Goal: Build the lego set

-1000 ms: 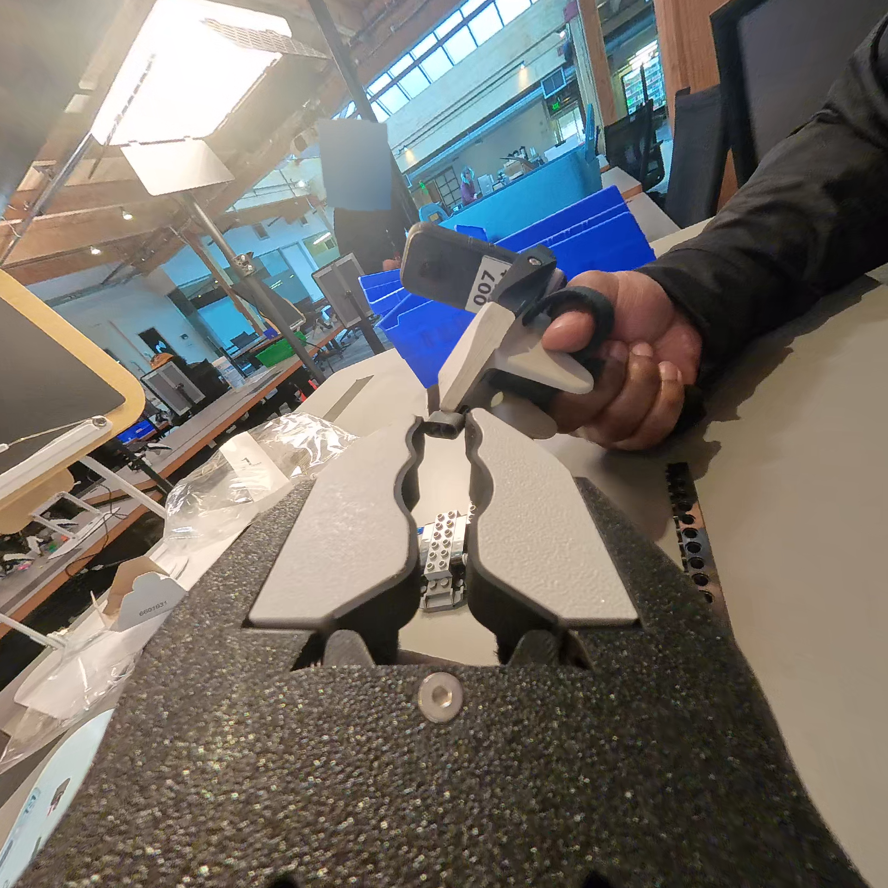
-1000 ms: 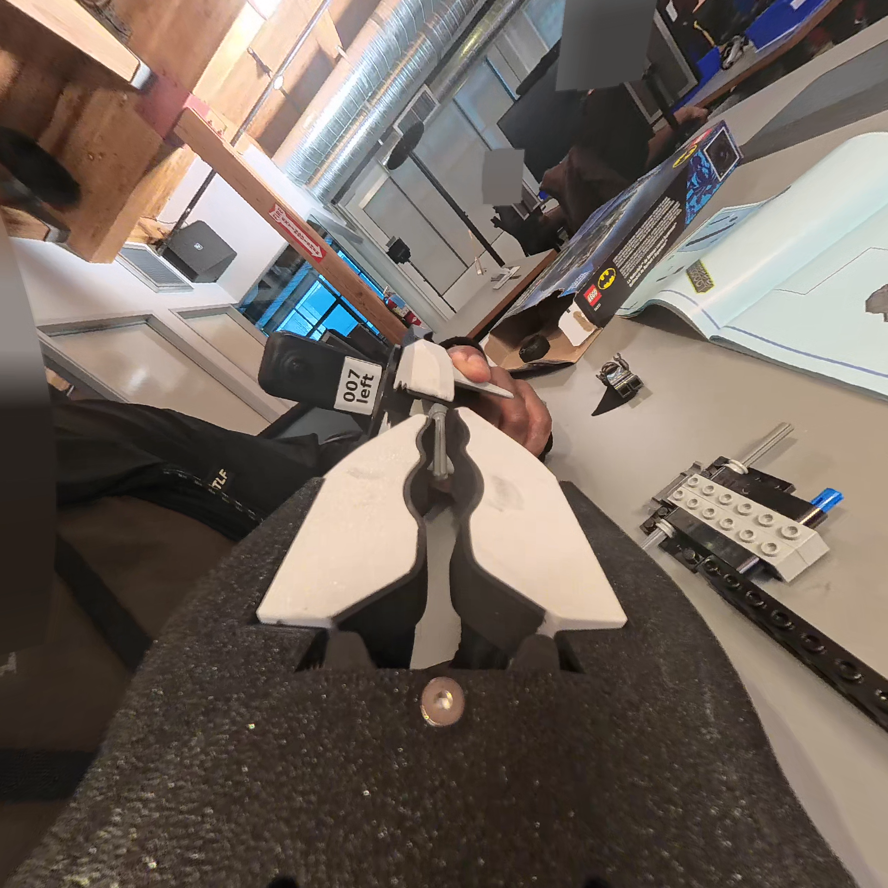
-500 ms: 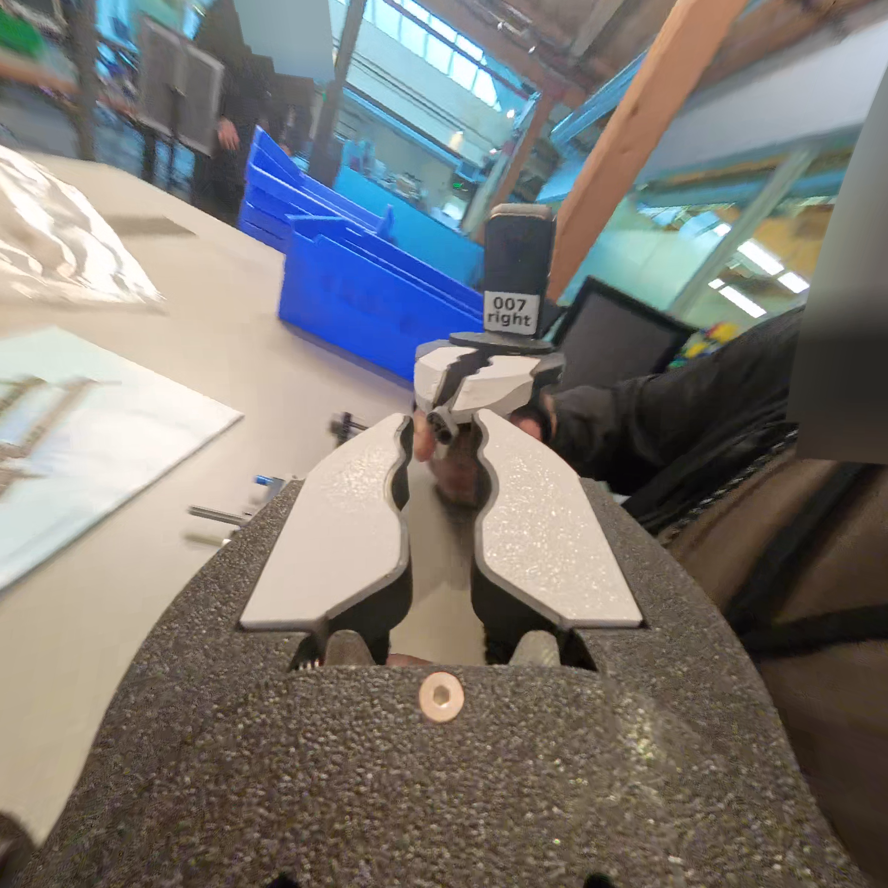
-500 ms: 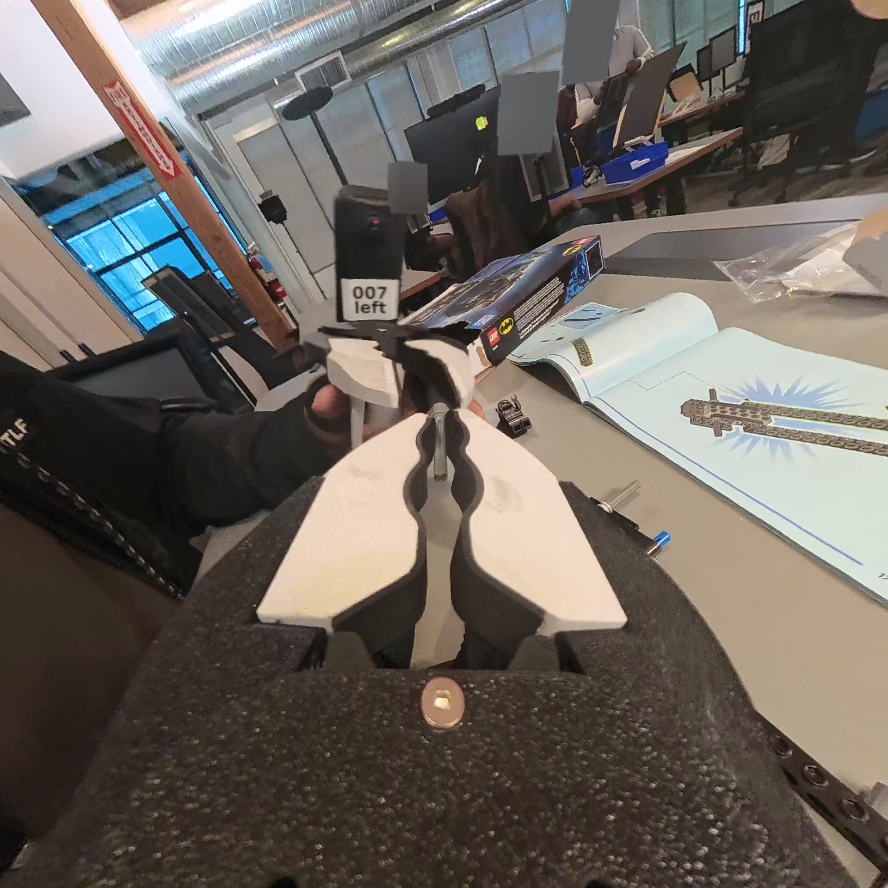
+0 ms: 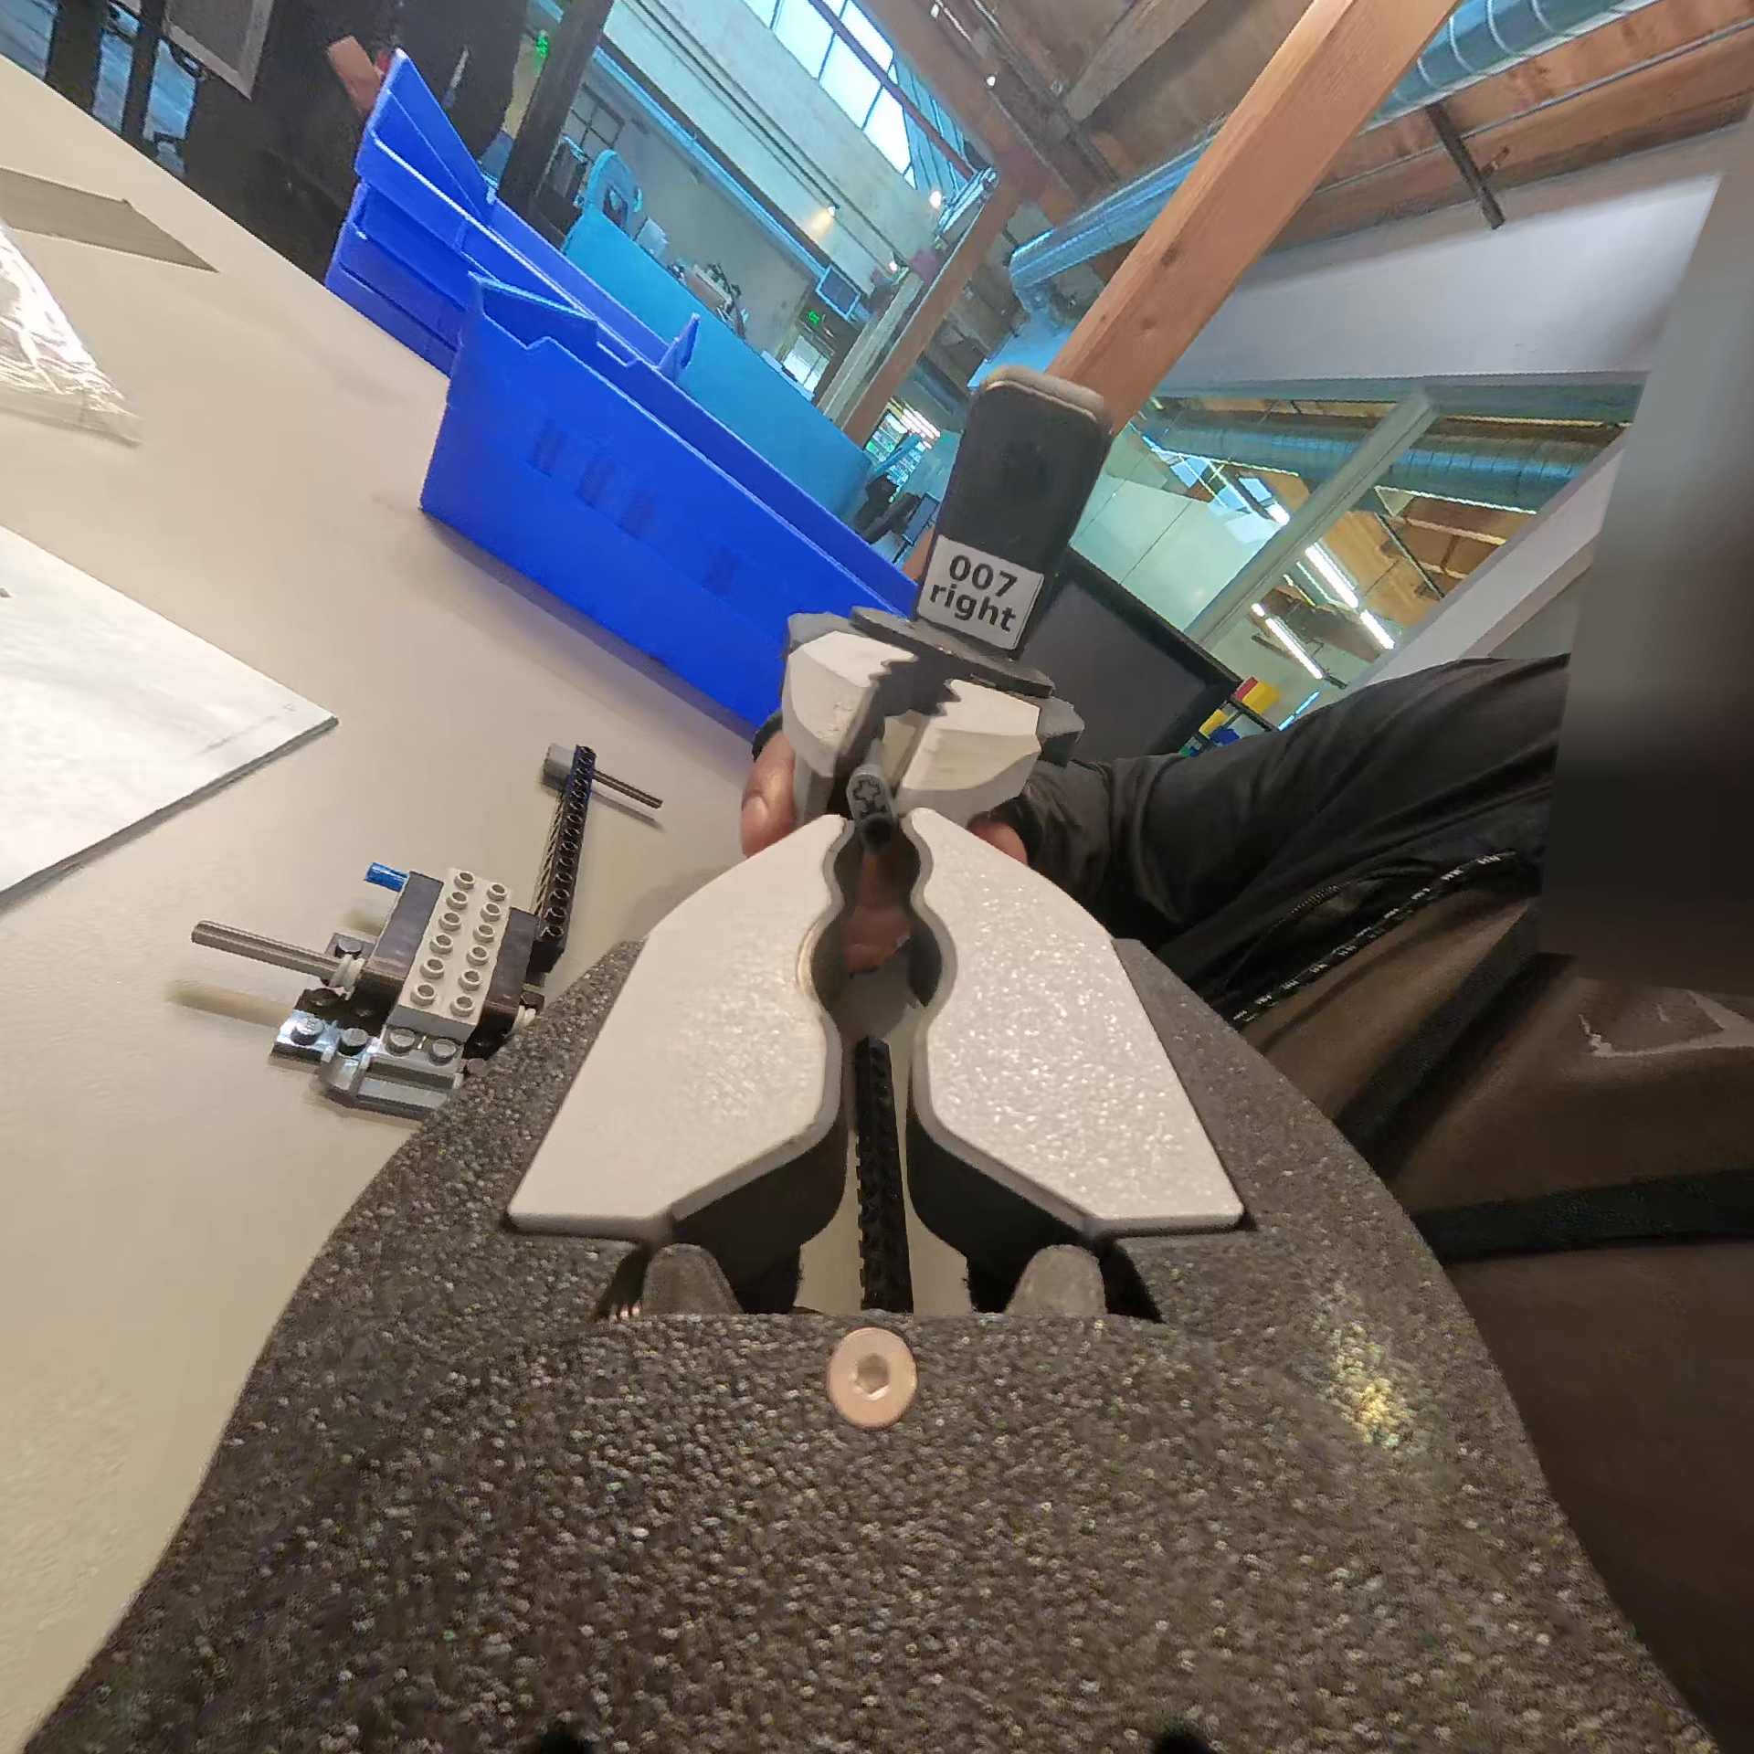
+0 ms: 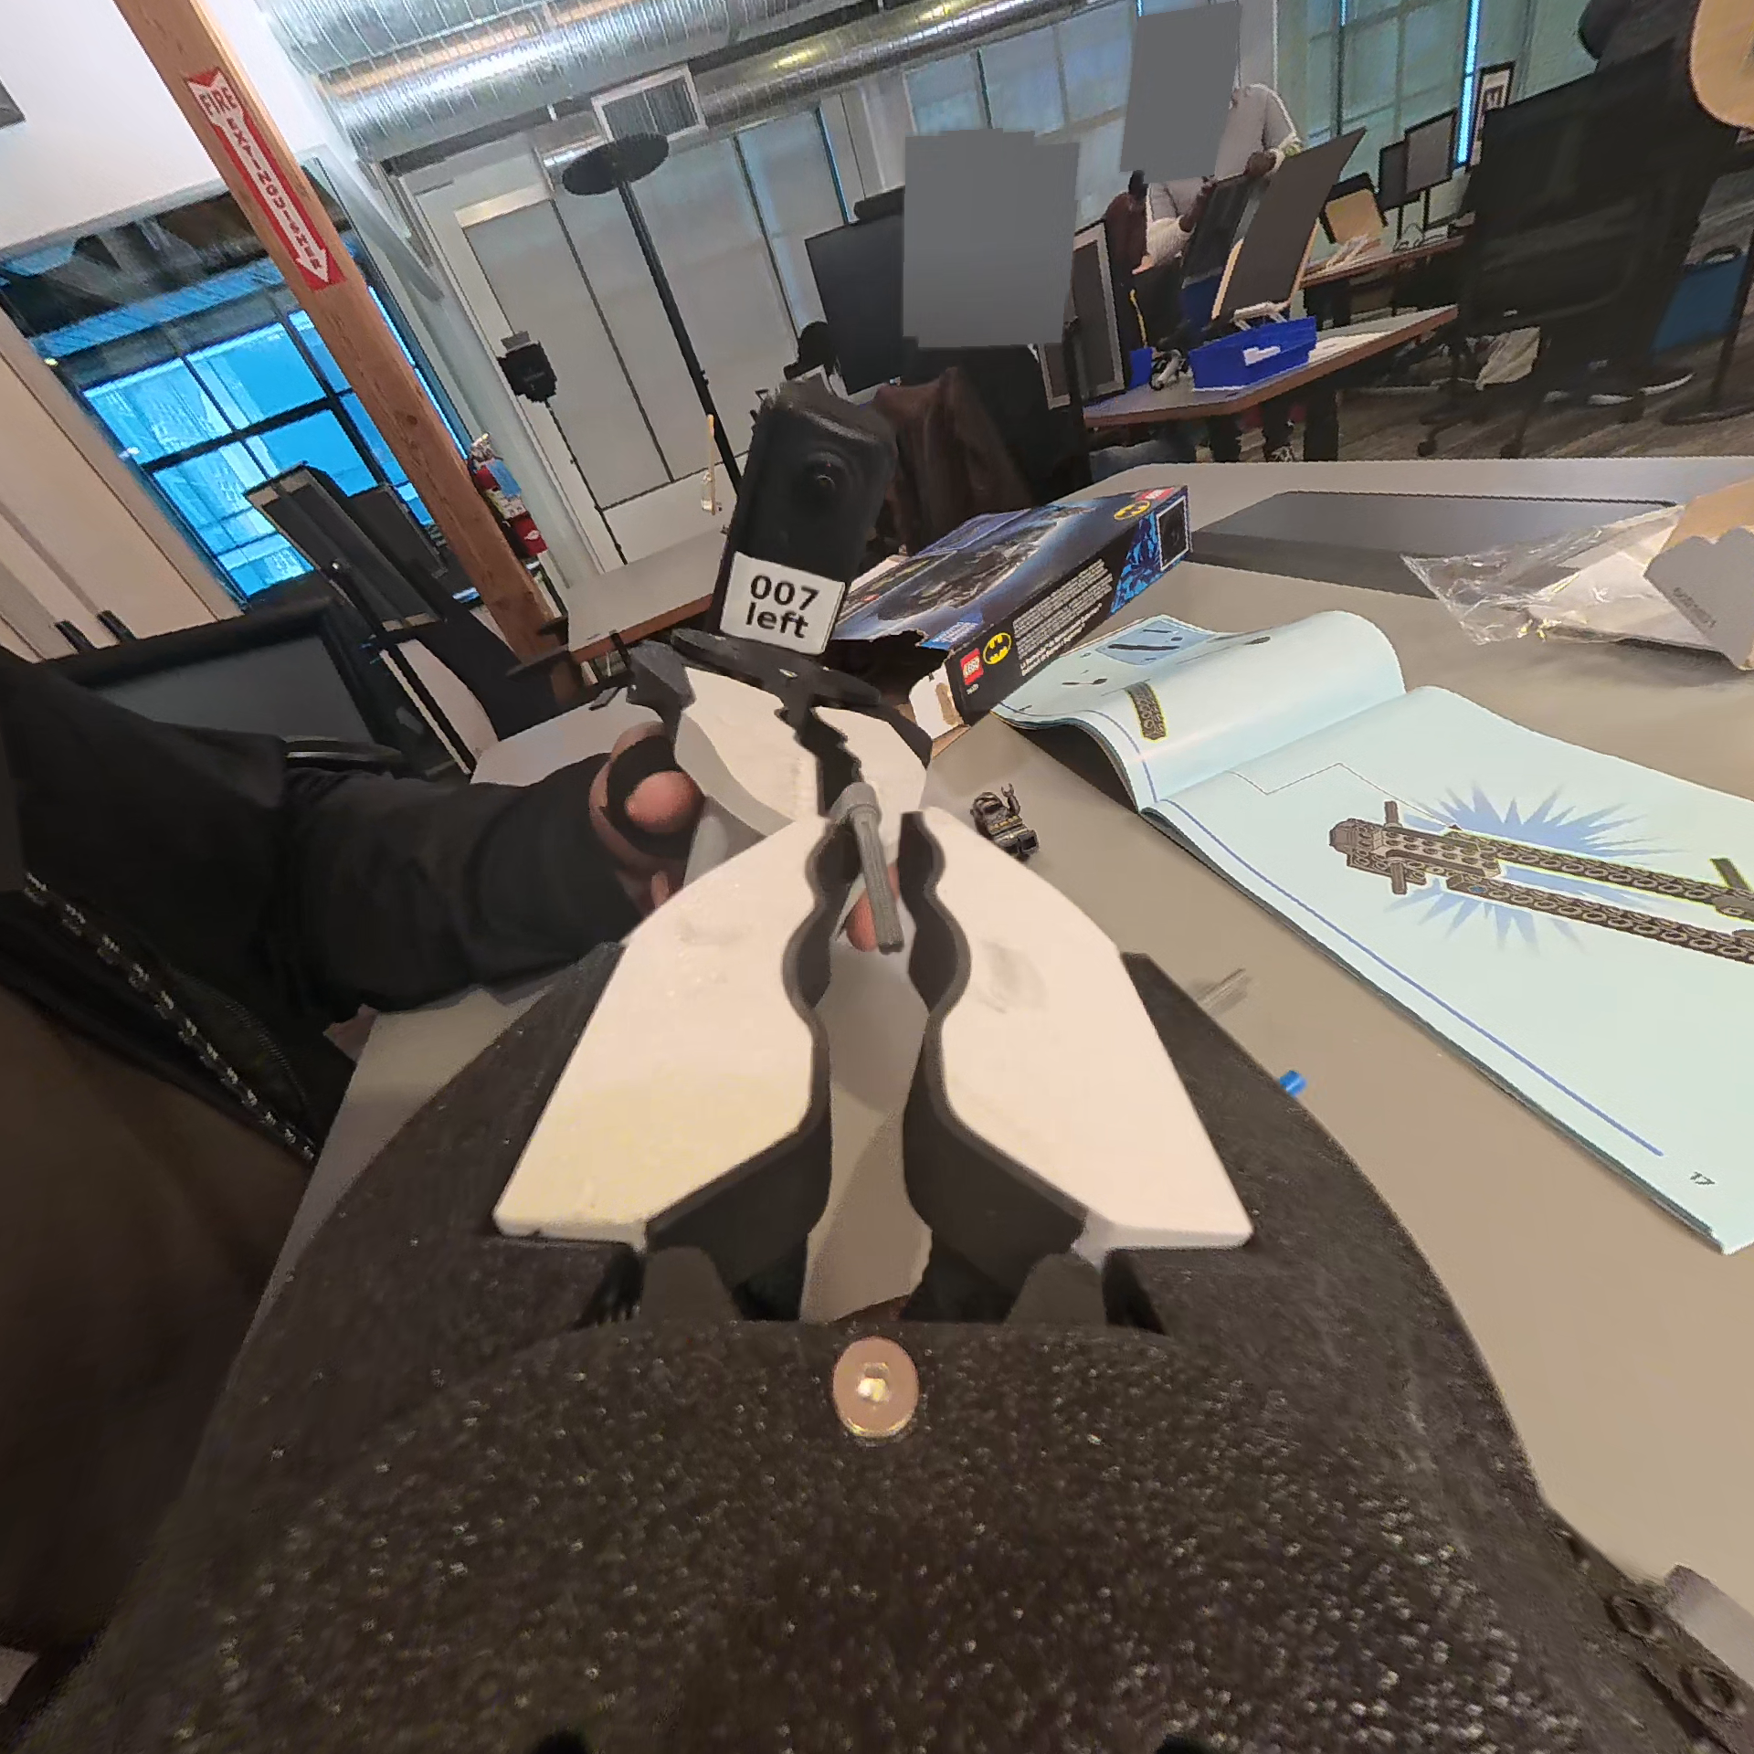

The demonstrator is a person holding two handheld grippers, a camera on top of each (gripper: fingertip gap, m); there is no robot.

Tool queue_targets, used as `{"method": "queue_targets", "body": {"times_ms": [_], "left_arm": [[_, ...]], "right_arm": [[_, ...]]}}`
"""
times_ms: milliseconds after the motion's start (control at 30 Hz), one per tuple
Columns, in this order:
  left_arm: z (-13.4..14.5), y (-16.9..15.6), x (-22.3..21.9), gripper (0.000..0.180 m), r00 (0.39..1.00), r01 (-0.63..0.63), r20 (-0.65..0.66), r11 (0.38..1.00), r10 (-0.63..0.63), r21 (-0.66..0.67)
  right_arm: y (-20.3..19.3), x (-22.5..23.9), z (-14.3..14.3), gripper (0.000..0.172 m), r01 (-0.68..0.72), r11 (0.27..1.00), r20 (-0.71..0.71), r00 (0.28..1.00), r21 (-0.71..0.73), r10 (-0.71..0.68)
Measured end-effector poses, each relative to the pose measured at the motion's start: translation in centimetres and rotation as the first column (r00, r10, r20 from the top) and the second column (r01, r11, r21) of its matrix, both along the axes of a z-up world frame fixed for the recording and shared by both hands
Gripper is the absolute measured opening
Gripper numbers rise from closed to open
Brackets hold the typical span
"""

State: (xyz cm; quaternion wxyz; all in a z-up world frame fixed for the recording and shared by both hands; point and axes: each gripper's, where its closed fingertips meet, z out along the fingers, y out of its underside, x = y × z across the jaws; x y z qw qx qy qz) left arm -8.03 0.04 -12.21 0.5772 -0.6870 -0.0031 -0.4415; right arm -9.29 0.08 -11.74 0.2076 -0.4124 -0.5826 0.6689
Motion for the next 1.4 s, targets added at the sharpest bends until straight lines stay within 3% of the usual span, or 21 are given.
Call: {"method": "queue_targets", "body": {"times_ms": [167,367,567,900,1000,1200,1400], "left_arm": [[-0.4,-0.2,-0.7,0.007,0.999,-0.022,-0.049,1.000,0.021,-0.018],[-1.4,-0.5,-3.3,0.007,0.993,-0.100,-0.070,0.990,0.093,-0.103],[-1.4,-0.9,-4.4,0.007,0.990,-0.129,-0.073,0.983,0.120,-0.130],[-2.6,-0.7,-3.4,0.007,0.994,-0.079,-0.090,0.979,0.063,-0.187],[-2.8,-0.6,-3.1,0.007,0.995,-0.066,-0.093,0.978,0.048,-0.199],[-3.0,-0.6,-3.0,0.007,0.994,-0.059,-0.103,0.976,0.038,-0.208],[-3.2,-0.8,-3.4,0.007,0.994,-0.065,-0.103,0.973,0.043,-0.220]], "right_arm": [[0.5,-0.3,-0.8,0.028,0.011,0.994,0.030,0.999,0.106,-0.014],[0.4,0.4,-4.1,0.031,-0.102,0.946,0.242,0.970,0.307,0.026],[-0.4,3.9,-6.7,0.031,-0.303,0.805,0.334,0.932,0.510,0.139],[-0.6,9.9,-9.2,0.038,-0.512,0.643,0.441,0.850,0.569,0.287],[-0.2,9.3,-10.7,0.032,-0.493,0.588,0.455,0.861,0.641,0.226],[1.0,6.4,-10.3,0.031,-0.334,0.620,0.352,0.931,0.711,0.097],[1.8,5.3,-9.7,0.032,-0.266,0.661,0.298,0.952,0.702,0.066]]}}
